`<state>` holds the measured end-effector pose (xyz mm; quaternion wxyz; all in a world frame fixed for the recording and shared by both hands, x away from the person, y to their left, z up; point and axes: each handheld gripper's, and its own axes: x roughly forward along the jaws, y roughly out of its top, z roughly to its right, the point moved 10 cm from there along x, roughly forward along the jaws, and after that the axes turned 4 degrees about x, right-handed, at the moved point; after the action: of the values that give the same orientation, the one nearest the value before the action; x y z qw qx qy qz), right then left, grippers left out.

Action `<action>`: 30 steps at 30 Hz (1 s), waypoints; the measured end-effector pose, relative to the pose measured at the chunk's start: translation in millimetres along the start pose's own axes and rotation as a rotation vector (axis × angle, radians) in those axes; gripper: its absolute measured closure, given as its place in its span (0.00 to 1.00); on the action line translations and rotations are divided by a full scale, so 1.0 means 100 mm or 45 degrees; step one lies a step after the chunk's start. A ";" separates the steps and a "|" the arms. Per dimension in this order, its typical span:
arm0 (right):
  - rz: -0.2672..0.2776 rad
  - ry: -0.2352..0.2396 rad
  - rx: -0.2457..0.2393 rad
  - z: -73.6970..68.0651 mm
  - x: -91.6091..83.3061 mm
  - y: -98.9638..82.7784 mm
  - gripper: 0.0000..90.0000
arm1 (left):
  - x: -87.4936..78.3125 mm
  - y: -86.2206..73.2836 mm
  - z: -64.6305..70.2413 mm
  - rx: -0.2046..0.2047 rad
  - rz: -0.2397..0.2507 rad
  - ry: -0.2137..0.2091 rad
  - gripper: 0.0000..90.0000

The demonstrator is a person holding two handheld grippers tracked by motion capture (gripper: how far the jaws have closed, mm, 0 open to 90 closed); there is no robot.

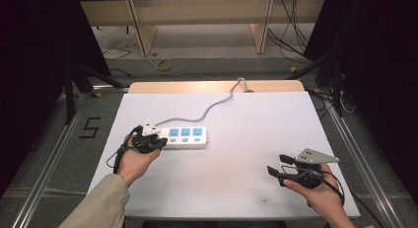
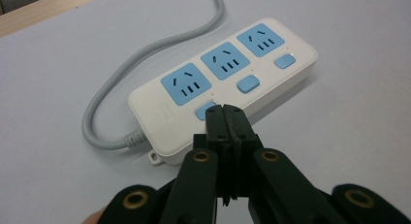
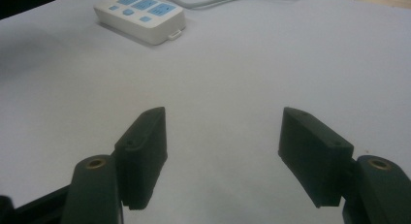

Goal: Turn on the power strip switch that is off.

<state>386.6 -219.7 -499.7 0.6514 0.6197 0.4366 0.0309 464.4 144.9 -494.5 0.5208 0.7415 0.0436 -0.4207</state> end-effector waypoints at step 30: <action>-0.013 0.012 -0.014 -0.02 0.02 -0.01 0.38 | 0.18 0.12 0.00 -0.006 -0.017 -0.006 1.00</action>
<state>386.5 -217.2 -501.7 0.6529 0.6139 0.4425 0.0327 481.7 132.8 -497.4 0.5199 0.7391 0.0483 -0.4257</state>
